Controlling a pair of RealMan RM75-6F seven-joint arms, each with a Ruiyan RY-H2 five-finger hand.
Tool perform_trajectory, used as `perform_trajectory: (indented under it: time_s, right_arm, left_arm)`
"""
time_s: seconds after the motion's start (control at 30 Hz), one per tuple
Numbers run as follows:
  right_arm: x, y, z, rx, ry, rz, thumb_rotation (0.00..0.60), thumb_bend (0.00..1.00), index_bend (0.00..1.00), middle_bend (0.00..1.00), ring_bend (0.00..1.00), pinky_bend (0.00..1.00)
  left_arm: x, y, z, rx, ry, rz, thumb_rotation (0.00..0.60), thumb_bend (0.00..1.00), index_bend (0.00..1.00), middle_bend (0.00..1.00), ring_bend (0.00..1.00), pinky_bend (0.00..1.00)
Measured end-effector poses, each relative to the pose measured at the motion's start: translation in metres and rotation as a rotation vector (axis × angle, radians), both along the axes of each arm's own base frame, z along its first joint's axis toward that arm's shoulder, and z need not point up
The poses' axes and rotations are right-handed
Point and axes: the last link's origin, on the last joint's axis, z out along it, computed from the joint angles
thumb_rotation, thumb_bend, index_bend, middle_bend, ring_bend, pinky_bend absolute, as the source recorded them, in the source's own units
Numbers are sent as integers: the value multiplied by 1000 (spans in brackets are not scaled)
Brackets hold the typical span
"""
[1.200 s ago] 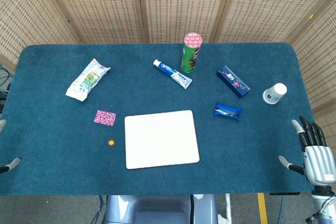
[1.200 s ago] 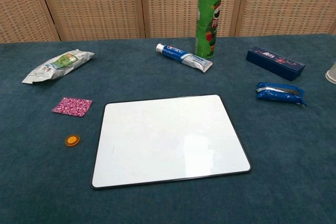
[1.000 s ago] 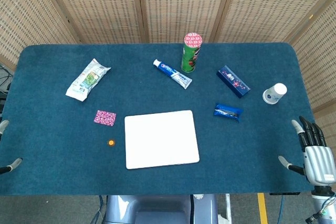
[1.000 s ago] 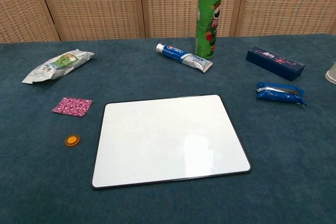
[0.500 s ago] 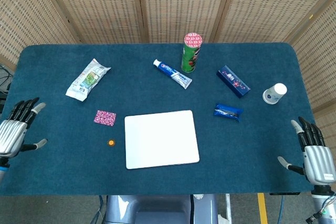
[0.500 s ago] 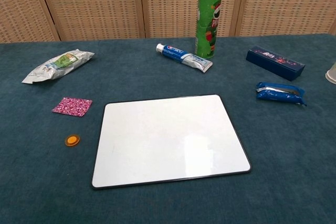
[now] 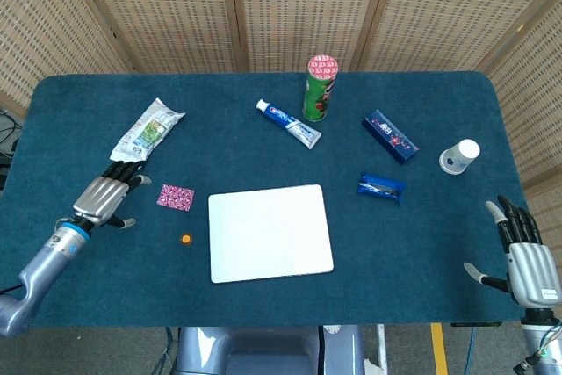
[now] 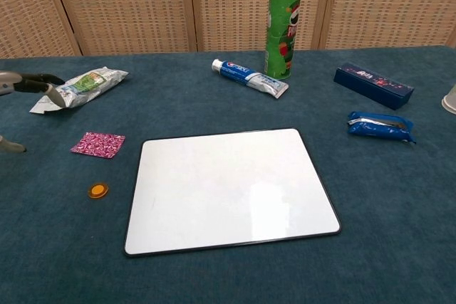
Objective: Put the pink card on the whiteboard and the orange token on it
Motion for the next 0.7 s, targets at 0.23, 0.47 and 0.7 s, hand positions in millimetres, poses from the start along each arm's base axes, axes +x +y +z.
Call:
perform_trajectory:
  time_s: [0.23, 0.47, 0.7]
  right_arm:
    - [1, 0, 1, 2, -14, 3, 600, 42, 0, 0, 0, 0]
    - [0, -1, 1, 2, -24, 3, 600, 43, 0, 0, 0, 0]
    - [0, -1, 1, 4, -32, 3, 600, 41, 0, 0, 0, 0]
  left_arm:
    - [10, 23, -30, -50, 28, 27, 600, 210, 225, 0, 0, 0]
    - [23, 35, -47, -77, 50, 20, 600, 214, 227, 0, 0, 0]
    - [28, 41, -53, -86, 62, 38, 600, 215, 249, 0, 0, 0]
